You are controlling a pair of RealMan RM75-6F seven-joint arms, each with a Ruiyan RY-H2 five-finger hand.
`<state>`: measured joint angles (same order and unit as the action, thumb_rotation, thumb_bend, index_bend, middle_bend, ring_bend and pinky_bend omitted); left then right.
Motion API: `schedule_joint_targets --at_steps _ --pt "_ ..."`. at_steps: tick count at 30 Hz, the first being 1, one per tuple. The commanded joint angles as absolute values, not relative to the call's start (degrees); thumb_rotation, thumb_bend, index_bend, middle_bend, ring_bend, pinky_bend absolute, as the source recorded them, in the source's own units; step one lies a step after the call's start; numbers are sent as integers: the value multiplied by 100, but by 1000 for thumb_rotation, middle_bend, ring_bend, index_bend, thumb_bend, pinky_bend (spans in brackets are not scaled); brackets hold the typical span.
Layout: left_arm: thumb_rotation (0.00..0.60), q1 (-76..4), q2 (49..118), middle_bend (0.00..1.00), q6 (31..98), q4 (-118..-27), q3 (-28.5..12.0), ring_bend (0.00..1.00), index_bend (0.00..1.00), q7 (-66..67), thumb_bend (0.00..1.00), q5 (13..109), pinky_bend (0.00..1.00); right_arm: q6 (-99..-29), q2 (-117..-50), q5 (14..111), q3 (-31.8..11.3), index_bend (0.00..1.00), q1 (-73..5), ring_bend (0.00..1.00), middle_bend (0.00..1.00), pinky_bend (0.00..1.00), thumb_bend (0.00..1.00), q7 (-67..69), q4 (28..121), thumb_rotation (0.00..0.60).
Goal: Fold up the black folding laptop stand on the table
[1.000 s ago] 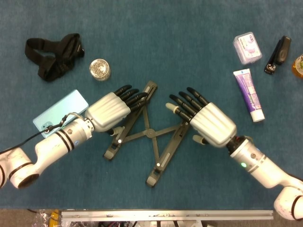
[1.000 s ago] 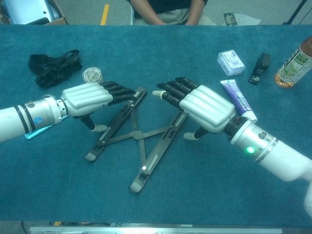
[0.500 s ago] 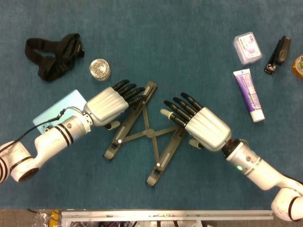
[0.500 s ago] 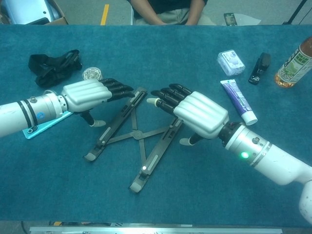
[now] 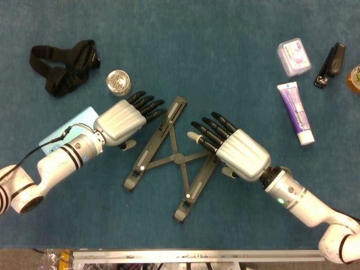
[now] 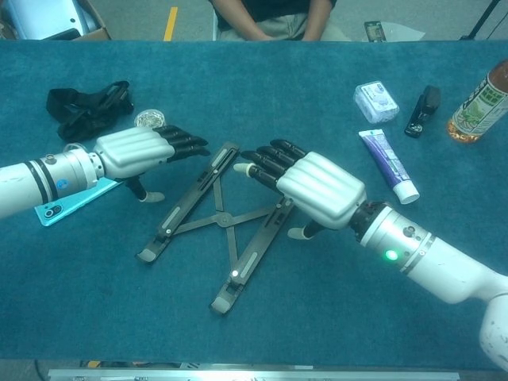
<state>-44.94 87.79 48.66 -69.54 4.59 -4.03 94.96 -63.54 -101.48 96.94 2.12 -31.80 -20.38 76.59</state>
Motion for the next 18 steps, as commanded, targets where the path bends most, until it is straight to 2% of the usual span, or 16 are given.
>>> schedule_joint_targets --at_steps 1,18 --pt "600 -4482 8787 0 4880 -6967 469 0 0 -433 257 9461 12 -6343 -10145 9683 211 0 -3187 0 0 36 0 -2044 7660 600" --pt "600 -4462 8861 0 4902 -6988 503 0 0 -447 257 9330 12 -6322 -10490 9630 185 0 -3217 0 0 36 0 -2027 7253 600"
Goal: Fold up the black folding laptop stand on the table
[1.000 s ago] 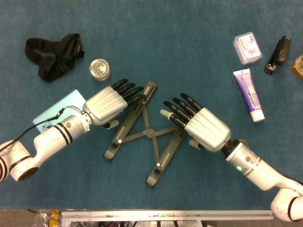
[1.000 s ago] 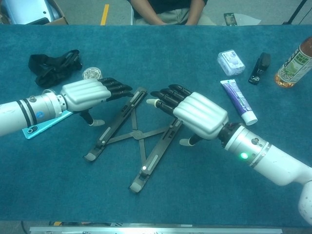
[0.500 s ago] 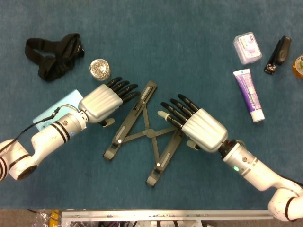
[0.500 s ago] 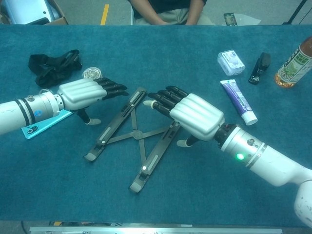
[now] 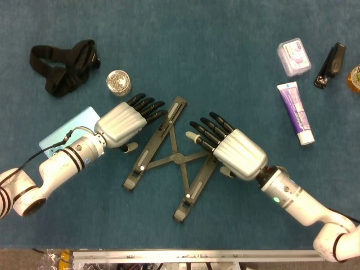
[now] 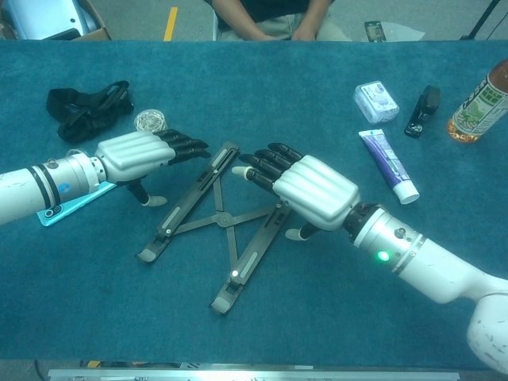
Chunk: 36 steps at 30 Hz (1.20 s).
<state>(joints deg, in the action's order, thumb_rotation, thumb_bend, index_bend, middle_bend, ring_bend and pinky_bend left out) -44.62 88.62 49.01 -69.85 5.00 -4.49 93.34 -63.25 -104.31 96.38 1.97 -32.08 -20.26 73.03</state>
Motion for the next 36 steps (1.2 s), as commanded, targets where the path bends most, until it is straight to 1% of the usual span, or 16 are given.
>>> schedule_joint_targets --at_steps 1,21,36 --pt "600 -4462 8858 0 4904 -6993 505 0 0 -445 257 9324 12 -6317 -10529 9629 179 0 -3225 0 0 36 0 -2040 7214 600" --pt "600 -4450 8836 0 4915 -7182 530 0 0 -436 257 9252 13 -6353 -10941 9571 50 0 -3320 0 0 36 0 -2136 6897 600" --pt "600 -4445 8839 0 4901 -7282 547 0 0 -424 257 9223 12 -6347 -11099 9512 -7 0 -3384 0 0 36 0 -2145 6753 600"
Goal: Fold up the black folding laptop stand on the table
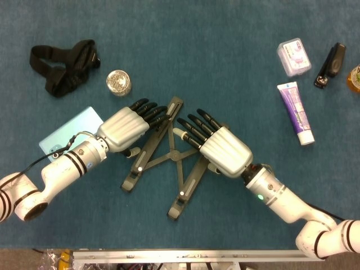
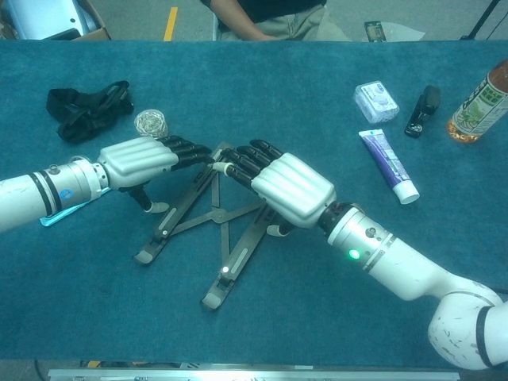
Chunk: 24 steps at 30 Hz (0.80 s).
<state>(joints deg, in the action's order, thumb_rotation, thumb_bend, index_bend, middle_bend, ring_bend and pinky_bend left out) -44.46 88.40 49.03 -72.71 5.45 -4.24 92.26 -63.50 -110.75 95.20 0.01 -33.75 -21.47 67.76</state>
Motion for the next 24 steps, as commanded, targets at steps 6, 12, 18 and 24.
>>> schedule_joint_targets --at_steps 6,12,18,24 --pt "600 -4443 8823 0 4881 -7350 555 0 0 -431 257 9201 12 -6364 -11247 9496 -64 0 -3429 0 0 36 0 -2132 6643 600" --pt "600 -4432 8794 0 4885 -7419 553 0 0 -431 257 9178 12 -6359 -11430 9466 -149 0 -3499 0 0 36 0 -2164 6511 600" --pt "600 -4424 8783 0 4860 -7448 545 0 0 -445 257 9135 12 -6347 -11610 9410 -244 0 -3566 0 0 36 0 -2244 6378 600" --pt "600 -4413 8760 0 4862 -7478 552 0 0 -438 257 9127 12 -6332 -11755 9354 -332 0 -3635 0 0 36 1 -2279 6233 600"
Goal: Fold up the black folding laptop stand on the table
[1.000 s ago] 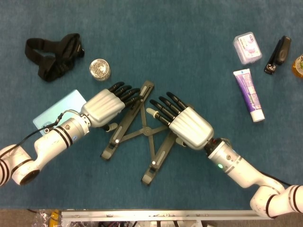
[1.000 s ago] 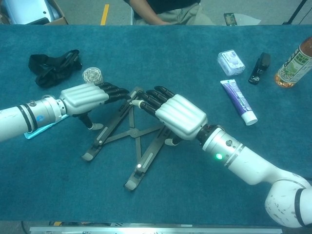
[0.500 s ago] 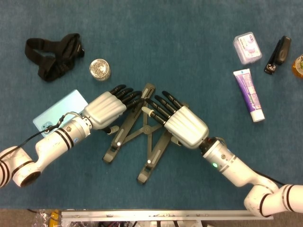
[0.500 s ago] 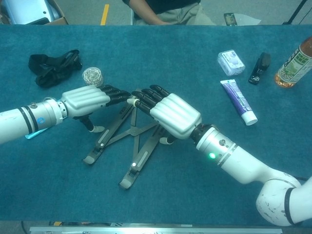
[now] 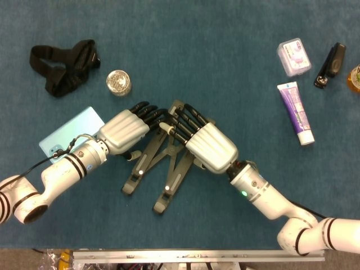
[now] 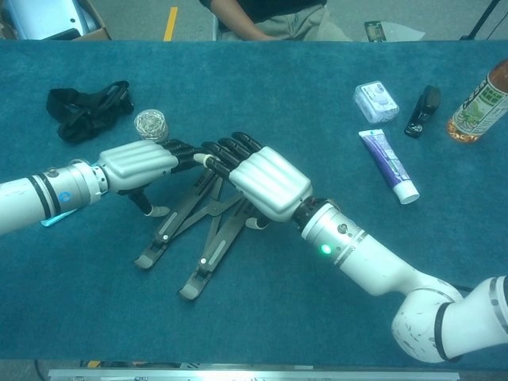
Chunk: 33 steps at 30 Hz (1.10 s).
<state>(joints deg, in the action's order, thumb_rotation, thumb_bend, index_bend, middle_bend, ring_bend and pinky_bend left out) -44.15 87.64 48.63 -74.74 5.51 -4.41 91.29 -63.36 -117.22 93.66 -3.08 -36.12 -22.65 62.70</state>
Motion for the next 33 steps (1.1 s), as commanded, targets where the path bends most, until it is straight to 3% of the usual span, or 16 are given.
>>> schedule_joint_targets --at_steps 1,10,21,33 --pt "600 -4411 8757 0 4860 -7482 553 0 0 -434 257 9124 12 -6329 -11780 9343 -348 0 -3650 0 0 36 1 -2283 6205 600" --pt "600 -4393 8677 0 4897 -7573 514 0 0 -363 256 9082 12 -6289 -11784 9251 -451 0 -3741 0 0 36 1 -2213 6287 600" --pt "600 -4152 8238 0 5267 -8097 303 0 0 6 257 8746 13 -5664 -10310 9044 -406 0 -3927 0 0 36 4 -1984 7997 600" --pt "600 -3328 7931 0 6534 -8696 -54 0 0 951 256 8081 12 -5052 -9022 9042 -164 0 -4189 0 0 36 5 -1309 9074 600"
